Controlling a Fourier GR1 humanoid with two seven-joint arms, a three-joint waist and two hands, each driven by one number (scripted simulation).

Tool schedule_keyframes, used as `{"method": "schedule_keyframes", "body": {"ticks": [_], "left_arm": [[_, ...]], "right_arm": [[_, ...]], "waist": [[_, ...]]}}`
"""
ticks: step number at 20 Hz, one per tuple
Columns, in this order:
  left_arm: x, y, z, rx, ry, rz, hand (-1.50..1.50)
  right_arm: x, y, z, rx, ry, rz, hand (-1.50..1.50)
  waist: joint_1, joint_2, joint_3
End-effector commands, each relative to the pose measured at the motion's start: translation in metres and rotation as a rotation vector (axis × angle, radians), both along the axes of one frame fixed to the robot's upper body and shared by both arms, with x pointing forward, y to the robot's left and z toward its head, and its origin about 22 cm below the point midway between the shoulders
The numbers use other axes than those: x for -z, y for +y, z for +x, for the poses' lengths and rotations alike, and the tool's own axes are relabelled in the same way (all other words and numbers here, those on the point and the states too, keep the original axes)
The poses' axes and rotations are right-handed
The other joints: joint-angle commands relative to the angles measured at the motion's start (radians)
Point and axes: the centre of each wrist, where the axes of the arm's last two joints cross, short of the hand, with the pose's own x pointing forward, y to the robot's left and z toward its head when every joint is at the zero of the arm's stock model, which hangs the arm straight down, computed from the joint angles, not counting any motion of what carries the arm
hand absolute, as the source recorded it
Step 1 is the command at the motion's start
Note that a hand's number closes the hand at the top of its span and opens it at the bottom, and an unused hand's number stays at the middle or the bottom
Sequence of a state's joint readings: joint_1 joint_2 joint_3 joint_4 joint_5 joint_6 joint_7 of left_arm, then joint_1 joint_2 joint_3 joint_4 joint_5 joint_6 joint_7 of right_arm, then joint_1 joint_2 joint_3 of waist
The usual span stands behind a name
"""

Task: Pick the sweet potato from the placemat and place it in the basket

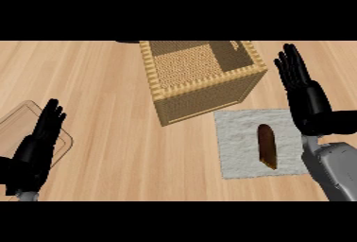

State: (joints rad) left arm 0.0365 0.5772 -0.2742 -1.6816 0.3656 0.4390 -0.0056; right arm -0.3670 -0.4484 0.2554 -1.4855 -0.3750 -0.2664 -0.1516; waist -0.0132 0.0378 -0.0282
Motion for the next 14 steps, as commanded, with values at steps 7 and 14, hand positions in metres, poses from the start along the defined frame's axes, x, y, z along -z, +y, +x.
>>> {"method": "schedule_keyframes", "body": {"ticks": [7,14], "left_arm": [[0.004,0.006,0.03,0.055,0.161,0.075,0.0],[0.011,-0.006,0.061,0.057,0.197,0.097,0.0]], "right_arm": [[-0.008,-0.042,0.005,-0.5,-0.209,-0.162,1.5],[0.059,0.018,-0.049,-0.272,-0.315,-0.193,-1.5]], "waist": [[-0.003,-0.024,0.035],[-0.02,-0.039,0.027]]}}
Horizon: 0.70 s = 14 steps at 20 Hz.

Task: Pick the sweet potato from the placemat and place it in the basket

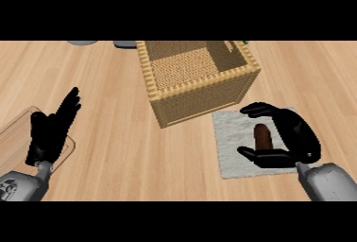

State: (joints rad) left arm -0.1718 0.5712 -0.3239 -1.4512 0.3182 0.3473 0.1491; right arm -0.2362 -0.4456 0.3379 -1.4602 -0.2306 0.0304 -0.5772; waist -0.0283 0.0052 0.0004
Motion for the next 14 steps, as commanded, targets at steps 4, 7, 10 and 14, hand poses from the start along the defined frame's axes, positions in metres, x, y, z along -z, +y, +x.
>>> {"method": "schedule_keyframes", "body": {"ticks": [4,7,10,14], "left_arm": [[0.004,0.0,0.004,-0.015,0.048,0.003,0.0],[0.003,0.009,0.01,-0.042,0.033,0.015,0.0],[0.004,0.003,0.005,-0.015,0.048,0.019,0.0],[0.01,-0.001,0.01,-0.003,0.052,0.026,0.0]], "right_arm": [[-0.033,-0.036,-0.002,0.337,-0.106,-0.481,-1.5],[-0.066,-0.067,-0.004,0.37,-0.095,-0.775,-1.5],[-0.096,-0.076,-0.009,0.334,-0.009,-1.039,-1.5],[-0.126,-0.062,-0.019,0.204,0.156,-1.238,-1.5]], "waist": [[-0.022,-0.021,-0.008],[-0.039,-0.022,-0.011],[-0.021,-0.025,-0.01],[-0.008,-0.015,-0.009]]}}
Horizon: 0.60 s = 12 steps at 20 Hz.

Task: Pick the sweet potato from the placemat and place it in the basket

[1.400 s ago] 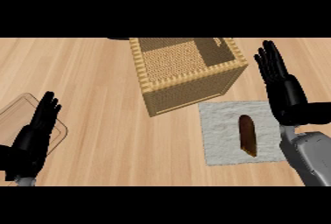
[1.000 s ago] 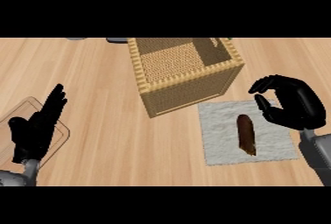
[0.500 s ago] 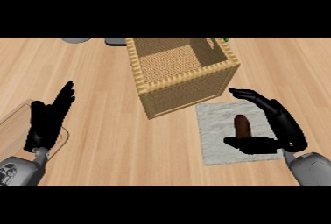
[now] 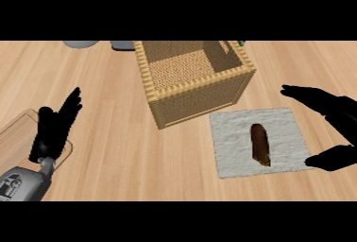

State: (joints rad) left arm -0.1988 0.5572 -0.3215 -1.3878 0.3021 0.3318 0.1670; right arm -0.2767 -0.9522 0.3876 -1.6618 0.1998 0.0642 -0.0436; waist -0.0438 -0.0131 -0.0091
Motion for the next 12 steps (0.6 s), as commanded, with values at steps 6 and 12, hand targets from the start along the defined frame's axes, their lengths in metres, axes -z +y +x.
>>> {"method": "schedule_keyframes", "body": {"ticks": [6,12], "left_arm": [[-0.018,0.001,0.013,0.02,-0.014,-0.011,0.0],[0.002,-0.005,0.012,0.037,-0.005,-0.008,0.0]], "right_arm": [[-0.085,0.029,-0.034,-0.047,0.316,-0.239,-1.5],[-0.088,0.031,-0.049,0.041,0.315,-0.203,-1.5]], "waist": [[0.021,0.006,0.006],[0.035,0.011,0.009]]}}
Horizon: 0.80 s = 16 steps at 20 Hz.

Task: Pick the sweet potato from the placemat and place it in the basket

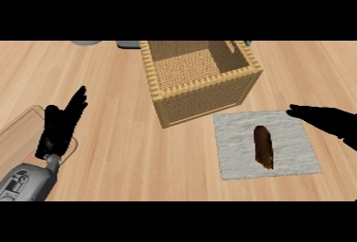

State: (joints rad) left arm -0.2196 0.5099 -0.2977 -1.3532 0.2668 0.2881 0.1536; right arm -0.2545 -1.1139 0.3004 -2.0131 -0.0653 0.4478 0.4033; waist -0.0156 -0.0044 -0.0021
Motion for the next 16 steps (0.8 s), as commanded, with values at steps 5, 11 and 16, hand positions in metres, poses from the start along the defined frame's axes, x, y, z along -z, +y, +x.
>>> {"method": "schedule_keyframes", "body": {"ticks": [5,11,16], "left_arm": [[0.004,-0.005,0.003,0.008,-0.016,0.005,0.0],[0.001,-0.005,-0.007,0.011,-0.003,-0.005,0.0],[0.006,0.0,-0.001,0.014,-0.013,-0.004,0.0]], "right_arm": [[0.011,-0.003,-0.012,0.086,-0.069,0.032,-1.5],[0.028,-0.019,-0.001,0.114,-0.107,0.008,-1.5],[0.06,-0.018,0.002,0.109,-0.08,0.023,-1.5]], "waist": [[0.01,0.003,0.002],[0.017,0.003,0.002],[0.015,0.004,0.002]]}}
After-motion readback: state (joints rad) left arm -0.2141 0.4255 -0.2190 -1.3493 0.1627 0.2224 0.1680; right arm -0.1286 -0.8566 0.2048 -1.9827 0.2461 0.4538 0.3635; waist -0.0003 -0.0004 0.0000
